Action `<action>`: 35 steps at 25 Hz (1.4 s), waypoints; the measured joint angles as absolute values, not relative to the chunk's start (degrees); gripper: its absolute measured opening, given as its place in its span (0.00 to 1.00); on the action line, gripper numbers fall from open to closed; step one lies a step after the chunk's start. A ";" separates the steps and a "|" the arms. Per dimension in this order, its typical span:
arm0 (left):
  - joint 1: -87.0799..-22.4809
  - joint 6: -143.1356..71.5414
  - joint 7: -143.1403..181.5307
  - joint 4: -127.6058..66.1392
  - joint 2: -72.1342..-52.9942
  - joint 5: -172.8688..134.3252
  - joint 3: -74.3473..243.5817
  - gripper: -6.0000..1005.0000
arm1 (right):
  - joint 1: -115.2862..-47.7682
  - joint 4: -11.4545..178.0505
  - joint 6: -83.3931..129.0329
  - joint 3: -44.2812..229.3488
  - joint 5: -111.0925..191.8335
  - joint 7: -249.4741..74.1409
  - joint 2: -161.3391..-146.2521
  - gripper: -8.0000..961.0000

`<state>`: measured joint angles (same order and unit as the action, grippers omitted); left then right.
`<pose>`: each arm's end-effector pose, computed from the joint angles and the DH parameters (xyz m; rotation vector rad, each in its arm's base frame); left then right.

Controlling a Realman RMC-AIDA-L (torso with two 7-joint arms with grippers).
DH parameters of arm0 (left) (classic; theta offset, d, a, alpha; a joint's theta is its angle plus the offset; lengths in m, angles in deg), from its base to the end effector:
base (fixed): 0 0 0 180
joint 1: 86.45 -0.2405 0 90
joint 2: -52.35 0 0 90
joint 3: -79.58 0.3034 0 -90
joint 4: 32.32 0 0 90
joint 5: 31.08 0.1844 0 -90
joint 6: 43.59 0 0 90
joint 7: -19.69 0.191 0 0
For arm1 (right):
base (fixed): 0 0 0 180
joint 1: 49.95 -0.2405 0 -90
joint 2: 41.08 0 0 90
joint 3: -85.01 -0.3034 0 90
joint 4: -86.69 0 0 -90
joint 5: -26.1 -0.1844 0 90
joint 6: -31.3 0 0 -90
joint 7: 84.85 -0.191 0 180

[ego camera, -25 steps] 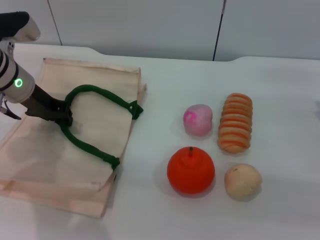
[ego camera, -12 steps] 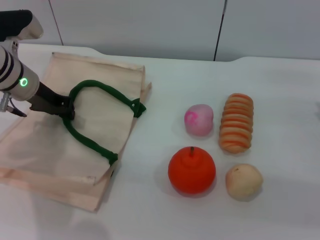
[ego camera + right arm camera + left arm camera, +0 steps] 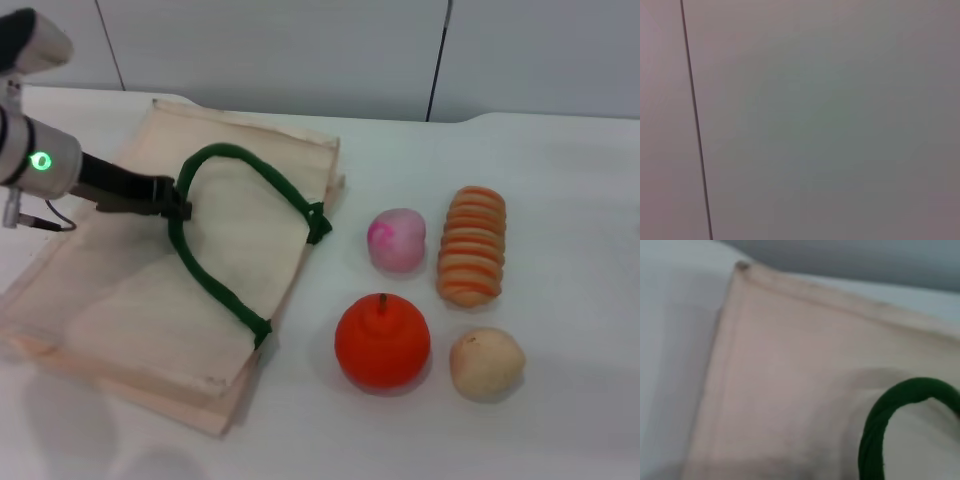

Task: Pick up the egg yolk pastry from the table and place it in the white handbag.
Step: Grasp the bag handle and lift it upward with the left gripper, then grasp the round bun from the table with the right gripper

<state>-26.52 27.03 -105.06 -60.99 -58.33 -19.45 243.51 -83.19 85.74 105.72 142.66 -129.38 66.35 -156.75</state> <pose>-0.2975 0.4641 -0.0151 -2.1554 -1.5919 -0.0669 0.3124 0.4266 0.0326 -1.5545 0.5444 0.9752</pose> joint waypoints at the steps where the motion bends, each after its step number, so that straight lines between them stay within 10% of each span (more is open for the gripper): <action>1: -27.57 34.11 -101.73 -67.28 -59.48 -24.94 243.56 0.14 | -83.18 85.74 105.70 142.66 -129.38 66.35 -156.74 0.91; 13: -35.96 62.30 -89.88 -79.36 -58.87 -52.20 243.64 0.14 | -83.10 85.72 105.57 143.98 -128.24 66.24 -156.60 0.91; 23: -39.38 69.07 -83.48 -70.58 -55.17 -62.55 243.61 0.14 | -82.05 82.31 110.33 147.47 -101.97 50.78 -148.25 0.91; 35: -40.77 70.11 -82.20 -69.73 -54.57 -65.68 243.58 0.14 | -81.15 68.60 112.30 147.08 -72.05 37.78 -147.93 0.91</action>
